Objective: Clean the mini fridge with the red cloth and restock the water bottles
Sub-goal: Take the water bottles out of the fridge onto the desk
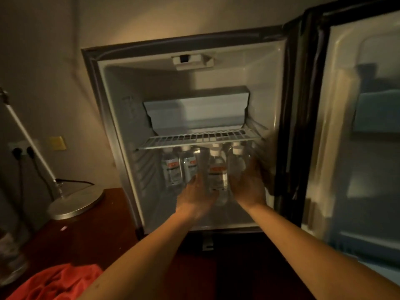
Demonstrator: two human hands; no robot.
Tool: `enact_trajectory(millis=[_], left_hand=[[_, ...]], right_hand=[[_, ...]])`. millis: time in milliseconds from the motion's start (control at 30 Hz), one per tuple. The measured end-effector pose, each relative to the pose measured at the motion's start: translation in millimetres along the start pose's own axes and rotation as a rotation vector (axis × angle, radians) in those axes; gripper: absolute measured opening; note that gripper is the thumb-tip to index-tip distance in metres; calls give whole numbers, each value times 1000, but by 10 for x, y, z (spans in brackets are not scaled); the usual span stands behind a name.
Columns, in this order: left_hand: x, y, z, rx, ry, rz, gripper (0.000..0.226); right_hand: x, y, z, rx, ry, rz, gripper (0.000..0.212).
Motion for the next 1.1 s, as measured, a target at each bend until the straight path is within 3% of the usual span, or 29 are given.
enact_trajectory(millis=[67,167,367,467,600,667,767,933,1100], left_hand=[[-55,-103,136,-26,-14,-52,88],[-52,-230,335,-31,-6,-181,101],[-40,-383,548,-116,6,-410,69],[-33,-360,519,-131,3,-427,66],[2,-198,314,-127,17,-461,71],[58,-107,142,-104,25,-443,75],[184,78,-157,-71,48,-454,60],[345,554,-634,-191,66,-318,57],[605,993,-1141,-262,41,-286,57]], right_hand=[[-45,-146,146,35,-18,48,84],[-149,-290,363,77,-49,22,68],[-71,-187,294,9,-59,78,31],[-84,-188,278,-2,-23,55,43],[-38,-102,122,-19,74,33,39],[-29,-85,-22,42,77,45,52],[122,-24,-252,64,107,33,58],[526,114,-664,125,213,239,59],[911,23,-1091,225,323,263,62]])
Point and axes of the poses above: each hand's wrist, its own z-axis towards the middle knuckle, its own y-axis out of the back of the hand, x = y × z, the point moved 1 cm from there along z, towards the middle knuckle, and after that the axes turned 2 degrees about -y, right-handed, at the moved point
